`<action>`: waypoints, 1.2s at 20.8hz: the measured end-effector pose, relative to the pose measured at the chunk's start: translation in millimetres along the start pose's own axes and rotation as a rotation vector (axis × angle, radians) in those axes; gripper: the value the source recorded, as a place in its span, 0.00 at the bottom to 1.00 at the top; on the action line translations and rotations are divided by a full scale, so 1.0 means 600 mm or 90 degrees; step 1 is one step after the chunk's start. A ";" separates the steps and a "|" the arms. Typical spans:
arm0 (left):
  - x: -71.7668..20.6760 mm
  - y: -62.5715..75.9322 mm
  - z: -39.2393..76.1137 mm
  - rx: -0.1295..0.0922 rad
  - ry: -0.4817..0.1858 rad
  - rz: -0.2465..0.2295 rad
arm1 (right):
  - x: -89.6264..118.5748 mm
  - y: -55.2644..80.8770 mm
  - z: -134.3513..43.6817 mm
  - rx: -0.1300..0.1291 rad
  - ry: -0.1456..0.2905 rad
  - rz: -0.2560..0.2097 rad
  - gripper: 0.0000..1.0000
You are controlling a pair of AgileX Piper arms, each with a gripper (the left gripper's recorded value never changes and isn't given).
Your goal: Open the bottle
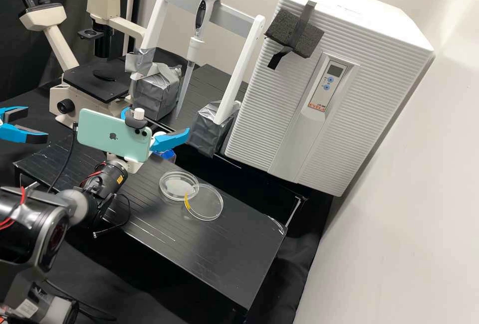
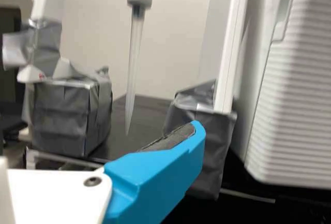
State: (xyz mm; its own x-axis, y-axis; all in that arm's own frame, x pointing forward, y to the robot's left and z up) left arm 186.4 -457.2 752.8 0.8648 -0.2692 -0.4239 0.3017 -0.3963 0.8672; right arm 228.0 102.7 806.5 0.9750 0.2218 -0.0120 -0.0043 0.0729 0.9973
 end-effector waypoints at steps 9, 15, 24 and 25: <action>-0.004 0.000 0.002 0.001 0.000 0.003 | 0.039 -0.031 -0.011 -0.018 -0.004 -0.029 1.00; -0.005 0.003 0.000 -0.001 0.006 0.010 | 0.050 -0.050 0.000 -0.020 -0.026 -0.048 1.00; -0.003 0.007 -0.003 -0.002 0.013 0.020 | 0.049 -0.050 0.016 -0.024 -0.049 -0.049 1.00; -0.001 0.009 -0.003 -0.001 0.013 0.021 | 0.049 -0.052 0.017 -0.025 -0.051 -0.052 1.00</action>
State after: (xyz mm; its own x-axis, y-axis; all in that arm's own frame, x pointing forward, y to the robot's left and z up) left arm 188.0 -457.2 758.1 0.8820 -0.2649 -0.3896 0.2735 -0.3856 0.8812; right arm 259.2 97.1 776.0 0.9871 0.1358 -0.0850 0.0679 0.1261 0.9897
